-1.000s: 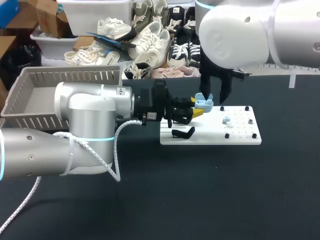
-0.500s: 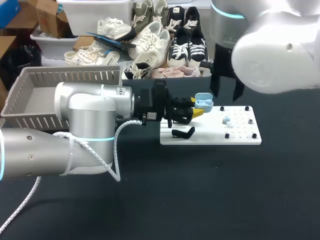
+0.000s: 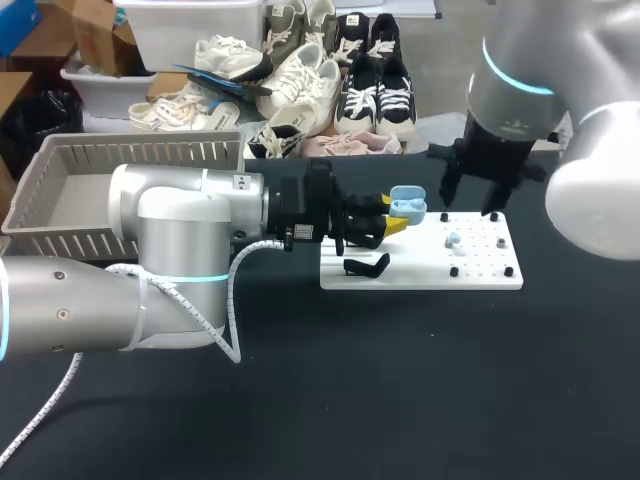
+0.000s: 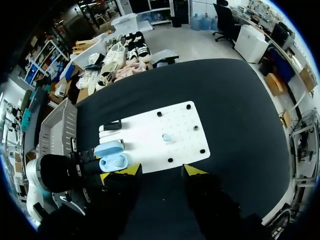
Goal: Pick up each earbud case from the left stands, insert the matching earbuds, close the lid, and place the case in the box.
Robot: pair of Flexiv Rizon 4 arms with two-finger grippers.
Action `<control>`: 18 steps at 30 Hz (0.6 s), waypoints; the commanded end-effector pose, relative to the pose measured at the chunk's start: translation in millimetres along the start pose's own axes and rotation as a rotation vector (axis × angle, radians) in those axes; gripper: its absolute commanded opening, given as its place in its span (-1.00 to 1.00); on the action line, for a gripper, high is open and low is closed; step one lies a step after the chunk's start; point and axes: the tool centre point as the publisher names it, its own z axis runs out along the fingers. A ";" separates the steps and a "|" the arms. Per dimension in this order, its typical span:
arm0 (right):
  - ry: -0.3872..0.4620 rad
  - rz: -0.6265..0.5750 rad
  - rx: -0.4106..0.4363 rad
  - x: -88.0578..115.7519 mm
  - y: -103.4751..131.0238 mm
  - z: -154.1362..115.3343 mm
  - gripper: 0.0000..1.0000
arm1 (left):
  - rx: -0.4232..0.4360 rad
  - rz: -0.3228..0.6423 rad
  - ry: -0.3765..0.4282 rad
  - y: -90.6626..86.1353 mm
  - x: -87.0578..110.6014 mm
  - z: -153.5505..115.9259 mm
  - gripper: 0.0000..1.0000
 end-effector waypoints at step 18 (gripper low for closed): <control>0.014 0.114 -0.065 -8.0 -12.5 61.4 -0.07 | -0.005 0.001 -0.001 -1.3 0.2 0.1 -1.00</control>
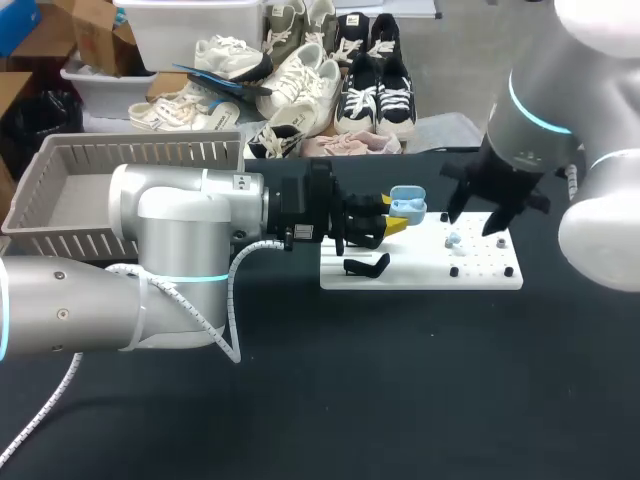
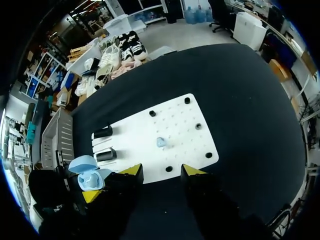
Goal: Pick up each earbud case from the left stands, insert the matching earbuds, close the lid, and place the case in the box.
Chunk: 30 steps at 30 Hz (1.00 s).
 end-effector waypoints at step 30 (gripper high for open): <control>-0.012 0.061 0.008 -7.2 6.4 44.4 -0.04 | -0.005 0.001 -0.001 -1.3 0.2 0.0 -1.00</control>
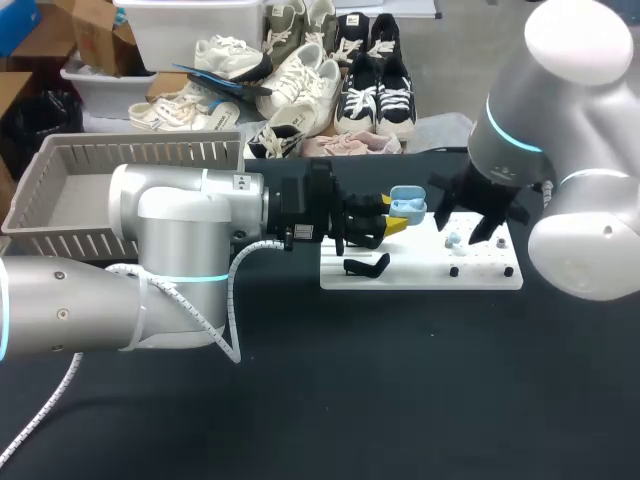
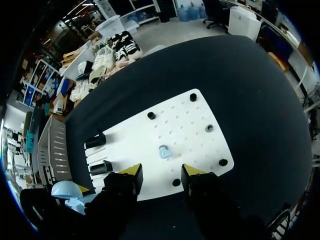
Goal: Pick up each earbud case from the left stands, insert the matching earbuds, close the lid, and place the case in the box.
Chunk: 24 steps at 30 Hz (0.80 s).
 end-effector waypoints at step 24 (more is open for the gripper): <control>0.036 0.012 -0.027 -7.2 -4.8 27.0 -0.07 | -0.005 0.001 -0.001 -1.3 0.2 0.0 -1.00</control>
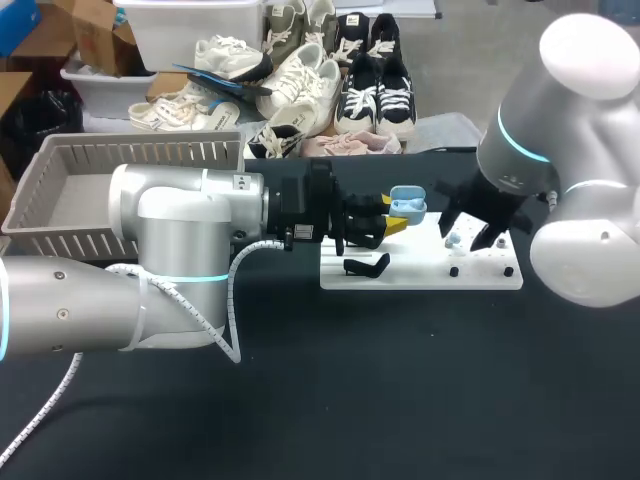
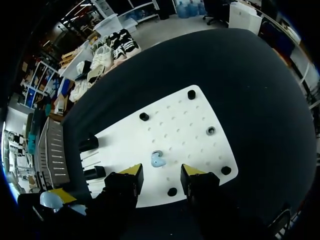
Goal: Pick up each earbud case from the left stands, insert the matching earbuds, close the lid, and place the case in the box.
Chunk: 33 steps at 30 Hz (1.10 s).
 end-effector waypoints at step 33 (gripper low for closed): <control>0.038 0.007 0.008 -5.2 6.4 18.2 -0.20 | -0.005 0.001 -0.001 -1.3 0.2 0.0 -1.00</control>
